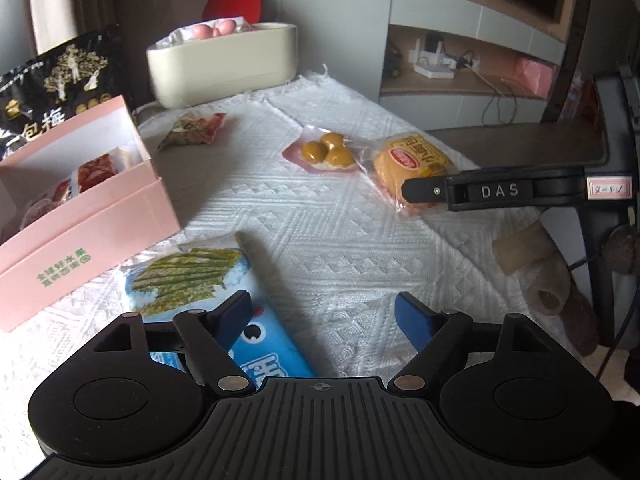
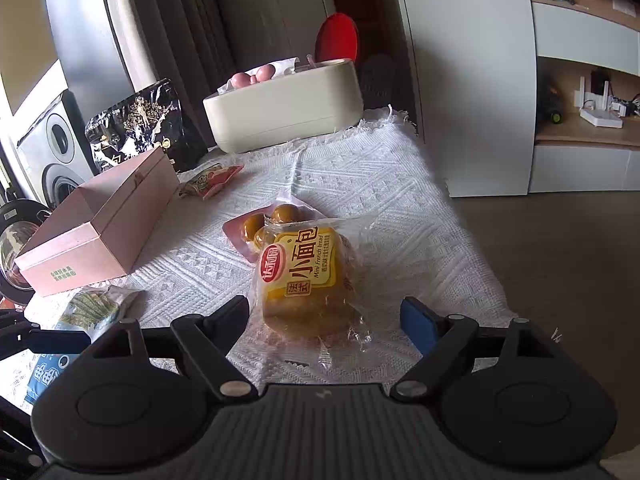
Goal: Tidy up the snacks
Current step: 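Grasp the blue seaweed bag with the left gripper and lift it while right moves off the bun, then grasp the white cartoon snack bag with the right gripper while left holds the blue bag, then lower the blue seaweed bag into the pink box and open the left gripper, then carry the cartoon snack bag into the pink box and open the right gripper, then move the left tool to the yellow bread bun while right moves to the candy tray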
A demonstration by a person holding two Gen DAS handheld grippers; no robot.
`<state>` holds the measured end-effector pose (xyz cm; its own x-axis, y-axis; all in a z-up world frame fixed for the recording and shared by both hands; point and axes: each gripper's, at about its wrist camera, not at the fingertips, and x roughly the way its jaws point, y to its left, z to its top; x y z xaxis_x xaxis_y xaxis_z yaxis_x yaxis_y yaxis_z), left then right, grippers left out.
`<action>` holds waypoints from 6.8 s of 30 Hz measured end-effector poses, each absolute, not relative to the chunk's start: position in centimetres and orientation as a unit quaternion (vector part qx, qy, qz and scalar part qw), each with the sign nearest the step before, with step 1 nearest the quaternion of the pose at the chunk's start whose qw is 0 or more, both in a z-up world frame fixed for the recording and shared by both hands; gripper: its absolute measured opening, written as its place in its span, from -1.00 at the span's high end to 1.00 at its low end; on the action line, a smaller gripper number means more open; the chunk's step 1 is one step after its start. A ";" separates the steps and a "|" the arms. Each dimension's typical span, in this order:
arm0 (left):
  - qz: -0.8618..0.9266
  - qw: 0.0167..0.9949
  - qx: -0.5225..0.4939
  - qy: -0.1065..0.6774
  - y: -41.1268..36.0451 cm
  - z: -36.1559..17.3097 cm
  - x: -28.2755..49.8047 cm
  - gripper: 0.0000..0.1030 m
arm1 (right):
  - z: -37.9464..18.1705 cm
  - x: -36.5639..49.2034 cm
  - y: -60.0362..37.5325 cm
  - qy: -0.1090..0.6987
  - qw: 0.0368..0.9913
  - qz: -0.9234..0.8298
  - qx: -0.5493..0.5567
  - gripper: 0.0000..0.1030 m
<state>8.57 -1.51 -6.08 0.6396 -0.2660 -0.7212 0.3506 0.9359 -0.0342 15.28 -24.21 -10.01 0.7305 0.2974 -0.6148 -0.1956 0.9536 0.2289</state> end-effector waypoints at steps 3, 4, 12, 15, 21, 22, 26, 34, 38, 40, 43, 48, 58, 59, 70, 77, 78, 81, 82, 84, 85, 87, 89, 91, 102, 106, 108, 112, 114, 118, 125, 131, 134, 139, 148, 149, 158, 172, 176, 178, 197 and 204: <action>-0.108 0.921 0.049 0.370 0.3 -5.4 8.0 -0.53 | -10.0 15.3 -24.2 0.342 0.927 0.133 0.074 -0.62; -0.085 0.925 0.037 0.369 1.2 -5.2 8.1 -0.53 | -10.0 15.3 -24.2 0.342 0.927 0.133 0.075 -0.62; -0.058 0.908 -0.097 0.403 5.9 -6.0 10.2 -0.50 | -10.0 15.3 -24.2 0.343 0.927 0.133 0.074 -0.63; -0.094 0.905 -0.037 0.414 3.0 -6.7 10.8 -0.50 | -10.1 15.3 -24.1 0.343 0.927 0.133 0.070 -0.64; -0.121 0.905 0.067 0.403 -1.4 -7.9 10.7 -0.64 | -10.2 15.4 -24.0 0.344 0.927 0.134 0.068 -0.66; -0.122 0.905 0.068 0.402 -1.5 -7.9 10.6 -0.64 | -10.2 15.4 -24.0 0.345 0.927 0.134 0.068 -0.67; -0.124 0.905 0.053 0.403 -1.0 -8.0 10.7 -0.65 | -10.2 15.4 -24.0 0.344 0.927 0.134 0.069 -0.67; -0.124 0.919 0.022 0.373 1.2 -7.1 10.1 -0.61 | -9.5 15.0 -23.8 0.336 0.931 0.135 0.050 -0.67; -0.117 0.929 -0.020 0.350 4.5 -5.7 9.4 0.17 | -5.9 14.9 -21.8 0.285 0.947 0.147 -0.017 -0.67; -0.116 0.930 -0.053 0.344 6.3 -5.5 9.5 0.23 | -3.9 16.5 -20.2 0.286 0.942 0.172 -0.031 -0.68; -0.108 0.929 -0.085 0.342 7.9 -5.8 9.7 0.29 | -1.6 21.6 -16.9 0.335 0.917 0.214 0.009 -0.68; -0.134 0.929 -0.131 0.319 10.0 -5.4 8.5 0.49 | -3.4 31.0 -11.5 0.416 0.879 0.222 0.072 -0.68; -0.161 0.919 -0.155 0.324 10.3 -6.4 8.7 0.55 | -8.4 39.2 -7.8 0.486 0.847 0.193 0.098 0.09; -0.164 0.918 -0.158 0.325 10.3 -6.5 8.9 0.55 | -8.2 38.7 -8.0 0.488 0.845 0.198 0.098 0.11; -0.171 0.917 -0.166 0.319 9.6 -7.4 9.7 0.54 | -5.5 29.9 -12.3 0.483 0.834 0.266 0.026 -0.22; -0.168 0.915 -0.186 0.317 9.8 -8.1 10.0 0.53 | -5.1 27.1 -8.5 0.379 0.861 0.306 -0.149 -0.60; -0.167 0.914 -0.192 0.316 10.0 -8.2 10.0 0.53 | -5.6 27.8 -7.6 0.385 0.857 0.306 -0.156 -0.60; -0.160 0.916 -0.187 0.318 10.0 -8.1 9.7 0.49 | -7.3 29.8 -5.6 0.407 0.847 0.299 -0.166 -0.60; -0.157 0.917 -0.183 0.317 9.9 -8.0 9.6 0.48 | -7.8 30.5 -5.3 0.413 0.846 0.293 -0.166 -0.60; -0.152 0.918 -0.183 0.317 9.9 -8.0 9.5 0.42 | -8.6 31.8 -5.3 0.433 0.841 0.290 -0.146 -0.59; -0.151 0.918 -0.183 0.317 9.9 -7.9 9.6 0.38 | -8.6 32.1 -5.6 0.438 0.841 0.289 -0.129 -0.54; -0.153 0.918 -0.184 0.317 9.9 -8.0 9.5 0.36 | -8.0 31.5 -6.4 0.443 0.841 0.289 -0.112 -0.11; -0.159 0.916 -0.188 0.317 10.0 -8.0 9.6 0.37 | -7.2 30.1 -7.3 0.441 0.841 0.294 -0.105 -0.11; -0.163 0.916 -0.184 0.317 9.8 -7.9 9.6 0.42 | -6.2 27.5 -8.5 0.425 0.848 0.299 -0.107 -0.10; -0.169 0.909 -0.180 0.337 8.9 -6.7 8.7 0.61 | -2.7 14.6 -14.4 0.373 0.876 0.290 -0.099 -0.10; -0.175 0.914 -0.166 0.326 8.8 -4.7 6.8 0.63 | -1.9 12.2 -15.3 0.358 0.883 0.292 -0.086 -0.10; -0.175 0.918 -0.168 0.314 9.3 -3.2 6.0 0.64 | -1.8 11.3 -15.3 0.357 0.881 0.300 -0.082 -0.10; -0.142 0.943 -0.162 0.254 11.5 1.7 5.5 0.64 | -1.0 10.0 -14.8 0.325 0.889 0.311 -0.082 -0.10; -0.120 0.956 -0.151 0.222 12.5 4.2 6.1 0.64 | -0.4 9.6 -14.5 0.312 0.891 0.321 -0.074 -0.10; -0.097 0.961 -0.165 0.200 14.7 7.3 9.6 0.64 | 0.4 9.1 -13.9 0.293 0.892 0.336 -0.071 -0.10; -0.089 0.937 -0.248 0.230 18.0 3.9 18.5 0.64 | -0.3 9.4 -13.9 0.301 0.893 0.328 -0.066 -0.10; -0.025 0.935 -0.229 0.269 19.2 -1.0 21.1 0.55 | -0.4 10.0 -14.5 0.310 0.895 0.312 -0.070 -0.10; 0.007 0.941 -0.229 0.248 20.6 -0.9 19.7 0.55 | -0.1 10.7 -14.1 0.313 0.895 0.310 -0.074 -0.10; 0.052 0.954 -0.214 0.204 21.9 1.1 16.3 0.55 | 2.5 13.2 -11.5 0.291 0.899 0.317 -0.088 -0.10; -0.010 0.934 -0.173 0.312 16.6 -1.1 11.6 0.55 | 7.3 23.6 -0.3 0.325 0.876 0.350 -0.064 -0.10; -0.007 0.935 -0.155 0.319 16.0 -1.5 11.6 0.55 | 6.9 24.5 0.8 0.338 0.872 0.349 -0.059 -0.11; -0.003 0.938 -0.108 0.330 14.9 -2.6 12.2 0.56 | 2.7 28.7 4.1 0.397 0.855 0.334 -0.012 -0.29; -0.047 0.937 -0.147 0.314 14.4 -1.0 13.1 0.56 | 1.4 24.0 -10.8 0.369 0.902 0.216 -0.057 -0.43; -0.027 0.926 -0.179 0.330 15.5 -1.9 16.1 0.56 | -0.3 21.8 -14.7 0.361 0.908 0.198 -0.078 -0.43; -0.006 0.925 -0.184 0.332 15.9 -2.1 16.8 0.56 | -1.0 21.3 -16.1 0.355 0.910 0.191 -0.098 -0.44; -0.186 0.899 -0.093 0.387 3.0 -5.4 11.4 0.56 | -6.2 20.4 -22.9 0.405 0.894 0.191 0.009 -0.54; -0.173 0.899 -0.086 0.394 2.5 -5.6 11.5 0.56 | -6.8 20.7 -24.9 0.415 0.891 0.168 0.080 -0.58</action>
<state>11.48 2.49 -5.63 0.6295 -0.3791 -0.6782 0.2437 0.9252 -0.2910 20.69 -24.92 -6.82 0.5990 0.3651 -0.7126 -0.2322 0.9309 0.2818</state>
